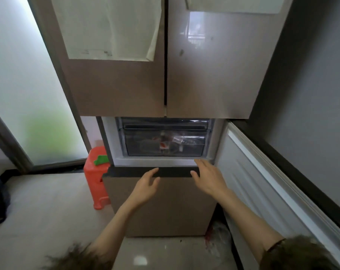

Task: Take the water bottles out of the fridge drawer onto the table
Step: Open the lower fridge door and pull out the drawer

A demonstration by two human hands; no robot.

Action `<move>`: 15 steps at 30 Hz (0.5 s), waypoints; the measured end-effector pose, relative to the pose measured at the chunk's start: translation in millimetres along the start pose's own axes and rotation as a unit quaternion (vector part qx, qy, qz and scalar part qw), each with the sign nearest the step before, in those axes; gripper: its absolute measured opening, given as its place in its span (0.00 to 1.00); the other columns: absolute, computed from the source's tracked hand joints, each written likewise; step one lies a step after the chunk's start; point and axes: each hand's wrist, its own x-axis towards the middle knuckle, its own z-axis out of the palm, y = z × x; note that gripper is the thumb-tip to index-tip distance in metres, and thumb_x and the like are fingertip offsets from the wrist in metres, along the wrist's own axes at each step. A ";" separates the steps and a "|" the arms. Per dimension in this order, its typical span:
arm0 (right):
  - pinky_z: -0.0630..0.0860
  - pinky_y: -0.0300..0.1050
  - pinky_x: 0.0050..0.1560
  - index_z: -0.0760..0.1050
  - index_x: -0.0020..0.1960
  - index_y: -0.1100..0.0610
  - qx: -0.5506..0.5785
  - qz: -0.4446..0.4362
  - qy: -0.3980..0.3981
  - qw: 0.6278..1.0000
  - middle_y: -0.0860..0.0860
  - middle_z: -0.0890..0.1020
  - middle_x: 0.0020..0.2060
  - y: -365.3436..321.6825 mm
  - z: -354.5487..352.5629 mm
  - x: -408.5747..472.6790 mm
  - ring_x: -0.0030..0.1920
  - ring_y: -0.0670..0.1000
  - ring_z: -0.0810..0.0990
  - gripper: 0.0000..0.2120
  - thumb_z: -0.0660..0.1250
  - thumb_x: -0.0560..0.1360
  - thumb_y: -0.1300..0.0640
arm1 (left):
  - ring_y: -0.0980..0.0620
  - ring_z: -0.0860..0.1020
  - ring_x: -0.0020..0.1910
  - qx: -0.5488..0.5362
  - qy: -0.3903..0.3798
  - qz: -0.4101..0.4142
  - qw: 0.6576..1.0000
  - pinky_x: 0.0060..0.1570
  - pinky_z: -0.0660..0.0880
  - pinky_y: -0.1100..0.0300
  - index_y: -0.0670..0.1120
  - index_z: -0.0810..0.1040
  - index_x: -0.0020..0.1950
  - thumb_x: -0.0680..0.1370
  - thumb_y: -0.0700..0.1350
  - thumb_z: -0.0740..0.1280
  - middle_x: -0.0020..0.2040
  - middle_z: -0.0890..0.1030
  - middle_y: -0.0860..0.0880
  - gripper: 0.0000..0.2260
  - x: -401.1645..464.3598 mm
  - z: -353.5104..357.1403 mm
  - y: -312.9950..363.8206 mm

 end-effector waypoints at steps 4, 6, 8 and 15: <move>0.59 0.48 0.71 0.55 0.75 0.56 0.287 0.081 -0.061 0.953 0.53 0.60 0.74 -25.2 32.2 72.1 0.73 0.53 0.60 0.24 0.55 0.81 0.53 | 0.48 0.62 0.72 -0.136 0.001 -0.080 0.987 0.69 0.61 0.54 0.47 0.59 0.74 0.80 0.44 0.57 0.74 0.62 0.46 0.21 73.4 -29.2 -38.1; 0.60 0.48 0.70 0.56 0.75 0.57 0.468 0.173 -0.074 0.863 0.53 0.62 0.73 -30.4 42.3 102.8 0.72 0.53 0.62 0.23 0.55 0.81 0.56 | 0.47 0.62 0.72 -0.291 0.002 -0.146 0.946 0.70 0.61 0.50 0.47 0.58 0.74 0.81 0.44 0.56 0.74 0.61 0.46 0.21 107.4 -39.8 -48.8; 0.60 0.51 0.71 0.57 0.74 0.58 0.639 0.240 -0.079 0.726 0.55 0.64 0.72 -29.5 51.8 131.3 0.71 0.55 0.64 0.22 0.56 0.81 0.58 | 0.47 0.62 0.72 -0.440 0.001 -0.189 0.878 0.68 0.62 0.47 0.47 0.56 0.74 0.81 0.45 0.55 0.74 0.61 0.46 0.21 137.4 -44.4 -55.4; 0.60 0.56 0.69 0.59 0.72 0.59 0.878 0.314 -0.034 0.358 0.58 0.66 0.70 -12.0 62.0 213.1 0.71 0.58 0.64 0.24 0.53 0.80 0.47 | 0.41 0.55 0.74 -0.714 0.058 -0.256 0.649 0.71 0.53 0.42 0.45 0.54 0.75 0.81 0.55 0.49 0.75 0.57 0.41 0.25 220.6 -39.6 -57.1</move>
